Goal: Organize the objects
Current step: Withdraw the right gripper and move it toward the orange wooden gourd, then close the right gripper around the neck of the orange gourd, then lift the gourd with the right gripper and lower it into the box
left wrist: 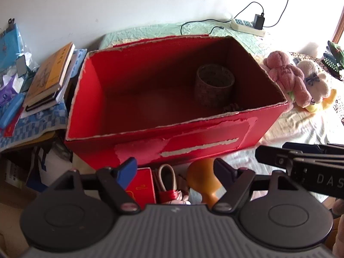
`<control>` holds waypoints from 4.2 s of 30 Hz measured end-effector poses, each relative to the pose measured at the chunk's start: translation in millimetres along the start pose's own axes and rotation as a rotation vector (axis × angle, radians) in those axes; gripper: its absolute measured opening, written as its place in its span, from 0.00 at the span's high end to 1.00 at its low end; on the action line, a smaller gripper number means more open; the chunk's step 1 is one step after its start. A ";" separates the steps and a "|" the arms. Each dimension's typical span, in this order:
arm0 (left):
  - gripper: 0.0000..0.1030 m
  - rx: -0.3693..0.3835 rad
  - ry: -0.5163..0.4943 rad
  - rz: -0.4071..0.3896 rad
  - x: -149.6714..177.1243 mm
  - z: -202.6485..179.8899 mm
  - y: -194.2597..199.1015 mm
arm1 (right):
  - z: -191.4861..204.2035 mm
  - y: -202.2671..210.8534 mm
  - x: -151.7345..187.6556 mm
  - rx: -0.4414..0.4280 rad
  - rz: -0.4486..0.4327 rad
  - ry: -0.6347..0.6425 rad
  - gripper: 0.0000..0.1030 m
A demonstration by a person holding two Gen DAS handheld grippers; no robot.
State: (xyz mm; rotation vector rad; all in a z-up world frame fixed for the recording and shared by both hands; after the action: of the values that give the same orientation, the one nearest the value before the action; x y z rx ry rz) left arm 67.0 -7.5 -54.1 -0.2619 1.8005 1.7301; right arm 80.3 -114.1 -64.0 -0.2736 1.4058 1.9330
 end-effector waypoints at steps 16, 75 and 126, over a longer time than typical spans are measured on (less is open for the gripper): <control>0.22 -0.141 0.073 0.061 -10.9 -21.5 -20.2 | -28.9 -25.6 -3.0 -0.098 0.158 0.034 0.44; 0.35 0.237 0.124 0.172 55.6 -55.5 -76.2 | -6.9 -85.8 37.2 -0.360 0.511 0.083 0.59; 0.48 0.352 -0.248 -0.162 -53.8 -194.8 9.1 | -117.0 33.5 -37.9 -0.479 0.080 -0.017 0.71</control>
State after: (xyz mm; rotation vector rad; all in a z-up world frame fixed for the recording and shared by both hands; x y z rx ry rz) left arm 47.4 -206.9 -26.7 -0.0405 1.8051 1.2484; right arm 58.3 -239.7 -63.0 -0.4257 0.9363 2.3165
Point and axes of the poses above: each gripper's, at about its wrist camera, not at the fingertips, and y roughly against the way its jaws point, z to its left, x to its underside, the point moved 8 cm from there along -y, roughly the way its jaws point, and after that the axes turned 5 degrees about -y, right-handed, at the moved point
